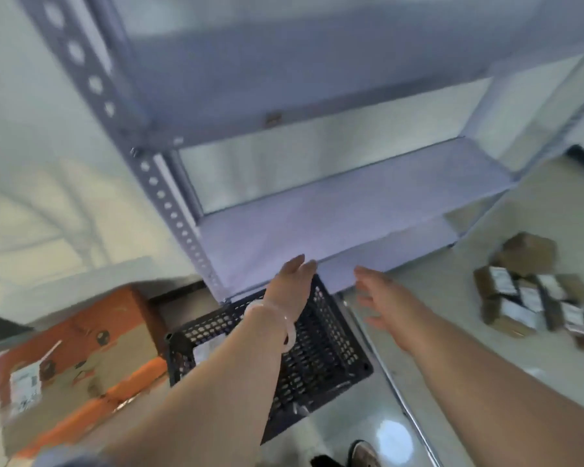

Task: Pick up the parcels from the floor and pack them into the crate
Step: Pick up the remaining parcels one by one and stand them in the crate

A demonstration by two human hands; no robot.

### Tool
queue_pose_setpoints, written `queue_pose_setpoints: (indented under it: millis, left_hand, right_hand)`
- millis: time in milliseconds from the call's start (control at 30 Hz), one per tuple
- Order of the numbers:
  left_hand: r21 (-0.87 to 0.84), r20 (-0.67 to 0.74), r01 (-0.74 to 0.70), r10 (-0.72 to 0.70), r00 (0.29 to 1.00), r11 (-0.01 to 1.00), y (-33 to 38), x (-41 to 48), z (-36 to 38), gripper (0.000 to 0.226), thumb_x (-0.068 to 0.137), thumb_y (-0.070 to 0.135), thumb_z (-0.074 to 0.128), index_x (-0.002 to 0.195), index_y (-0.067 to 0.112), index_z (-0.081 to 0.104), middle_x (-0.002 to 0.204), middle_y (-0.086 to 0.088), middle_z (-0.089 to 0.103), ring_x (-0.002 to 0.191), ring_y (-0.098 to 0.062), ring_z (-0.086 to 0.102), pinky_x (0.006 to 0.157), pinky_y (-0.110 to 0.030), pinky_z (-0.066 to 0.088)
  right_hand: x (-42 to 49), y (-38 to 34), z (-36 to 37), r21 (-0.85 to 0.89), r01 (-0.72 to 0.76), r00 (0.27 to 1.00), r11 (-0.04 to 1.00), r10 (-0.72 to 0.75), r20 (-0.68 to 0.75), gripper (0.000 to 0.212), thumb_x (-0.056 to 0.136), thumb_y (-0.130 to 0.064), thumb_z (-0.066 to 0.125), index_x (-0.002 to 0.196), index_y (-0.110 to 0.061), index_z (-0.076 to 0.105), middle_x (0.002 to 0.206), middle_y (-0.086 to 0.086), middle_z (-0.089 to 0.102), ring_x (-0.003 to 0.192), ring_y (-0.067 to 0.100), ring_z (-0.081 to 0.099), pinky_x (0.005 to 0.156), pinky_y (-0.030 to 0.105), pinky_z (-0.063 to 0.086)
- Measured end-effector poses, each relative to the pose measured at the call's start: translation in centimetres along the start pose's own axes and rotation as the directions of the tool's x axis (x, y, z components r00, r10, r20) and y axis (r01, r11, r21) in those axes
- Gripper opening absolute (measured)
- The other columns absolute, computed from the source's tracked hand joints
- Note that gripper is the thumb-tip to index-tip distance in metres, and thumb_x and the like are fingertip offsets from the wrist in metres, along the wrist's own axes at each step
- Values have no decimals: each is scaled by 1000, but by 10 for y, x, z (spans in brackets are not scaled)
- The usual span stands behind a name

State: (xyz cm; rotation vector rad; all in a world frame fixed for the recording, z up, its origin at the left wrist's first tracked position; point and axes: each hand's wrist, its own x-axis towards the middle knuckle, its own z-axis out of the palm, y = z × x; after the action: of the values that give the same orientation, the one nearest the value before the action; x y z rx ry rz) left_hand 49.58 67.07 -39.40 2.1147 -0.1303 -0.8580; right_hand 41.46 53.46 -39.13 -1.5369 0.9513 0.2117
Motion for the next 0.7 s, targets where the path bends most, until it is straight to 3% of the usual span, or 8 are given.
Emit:
queue_pose_setpoints:
  millis: [67, 133, 200, 267, 367, 500, 633, 700]
  left_hand:
    - [68, 114, -67, 59, 992, 995, 59, -26, 13, 62, 98, 6, 46, 152, 9, 15, 162, -9, 8, 150, -22, 10, 117, -27, 12]
    - [13, 229, -96, 90, 969, 995, 112, -60, 35, 52, 100, 28, 46, 149, 18, 30, 155, -6, 32, 142, -25, 32, 118, -37, 24]
    - [-31, 301, -139, 142, 943, 990, 156, -86, 66, 50, 98, 46, 40, 143, 23, 40, 132, -1, 51, 126, -25, 50, 110, -44, 39]
    - [-16, 341, -207, 200, 919, 978, 194, -110, 99, 50, 97, 49, 41, 141, 24, 43, 128, 1, 53, 122, -23, 53, 106, -46, 43]
    - [-49, 363, -305, 301, 882, 951, 240, -138, 159, 48, 98, 45, 41, 140, 22, 43, 145, -1, 46, 131, -24, 47, 110, -46, 38]
    - [-86, 410, -368, 369, 834, 926, 291, -168, 249, 46, 97, 42, 41, 138, 21, 46, 146, -6, 45, 131, -29, 46, 106, -47, 41]
    - [-159, 437, -302, 341, 832, 940, 321, -182, 335, 56, 89, 51, 47, 142, 36, 39, 146, 4, 43, 129, -24, 47, 106, -50, 41]
    - [-161, 474, -255, 301, 827, 953, 325, -180, 375, 55, 90, 48, 50, 141, 32, 40, 145, 2, 45, 131, -24, 46, 109, -51, 37]
  right_hand:
    - [-33, -12, -50, 56, 41, 993, 998, -35, -108, 48, 96, -43, 45, 137, -18, 46, 141, 7, 49, 123, 26, 49, 102, 41, 38]
    - [-65, -18, -101, 101, 80, 977, 992, -57, -208, 51, 95, -43, 48, 140, -19, 43, 143, 4, 47, 122, 24, 49, 92, 35, 39]
    - [-93, -19, -153, 141, 106, 953, 984, -61, -296, 54, 93, -46, 50, 142, -25, 41, 141, 1, 47, 119, 23, 51, 87, 35, 40]
    - [-123, -17, -206, 200, 155, 917, 967, -66, -393, 57, 89, -48, 55, 142, -30, 41, 138, -1, 48, 117, 22, 51, 87, 36, 41]
    - [-160, 2, -283, 271, 228, 852, 935, -57, -521, 58, 85, -48, 59, 139, -30, 46, 134, -4, 48, 119, 20, 51, 97, 38, 43]
    - [-206, 38, -383, 283, 253, 797, 925, -33, -603, 56, 89, -43, 57, 140, -24, 44, 126, 1, 57, 107, 18, 57, 83, 30, 44]
    - [-241, 80, -477, 288, 263, 721, 921, 11, -693, 60, 90, -45, 56, 144, -25, 39, 146, 2, 43, 124, 25, 48, 106, 47, 36]
    - [-249, 103, -510, 307, 254, 696, 917, 47, -717, 61, 89, -46, 56, 144, -24, 39, 147, 5, 42, 131, 27, 43, 109, 49, 33]
